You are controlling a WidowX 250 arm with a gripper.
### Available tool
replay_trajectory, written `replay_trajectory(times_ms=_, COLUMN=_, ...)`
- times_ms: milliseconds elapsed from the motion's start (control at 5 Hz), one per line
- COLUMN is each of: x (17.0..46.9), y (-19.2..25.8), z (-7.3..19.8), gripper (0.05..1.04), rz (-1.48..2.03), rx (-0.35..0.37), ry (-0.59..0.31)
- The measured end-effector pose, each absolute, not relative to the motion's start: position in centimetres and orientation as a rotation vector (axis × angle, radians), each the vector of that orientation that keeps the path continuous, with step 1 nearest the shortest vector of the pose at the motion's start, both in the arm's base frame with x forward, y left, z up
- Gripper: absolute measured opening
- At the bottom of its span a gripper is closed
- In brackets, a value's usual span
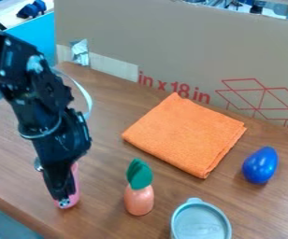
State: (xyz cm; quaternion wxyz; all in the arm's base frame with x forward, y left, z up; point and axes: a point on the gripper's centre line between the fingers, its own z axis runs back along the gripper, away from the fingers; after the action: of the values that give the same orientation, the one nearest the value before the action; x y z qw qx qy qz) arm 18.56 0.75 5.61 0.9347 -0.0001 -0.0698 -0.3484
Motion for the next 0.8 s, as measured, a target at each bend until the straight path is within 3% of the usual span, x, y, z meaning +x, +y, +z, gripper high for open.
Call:
replay_trajectory(times_ms=400, x=19.0, y=-0.2, z=4.0, gripper=0.136, rz=-0.780, rx=0.000, ry=-0.142)
replay_trajectory(times_ms=600, x=18.6, y=-0.3, z=3.6, gripper=0.354, rz=-0.793, rx=-0.041, ry=-0.110)
replay_trajectory(times_ms=800, x=18.5, y=-0.2, z=5.6, gripper=0.668, rz=-0.743, rx=-0.053, ry=-0.166)
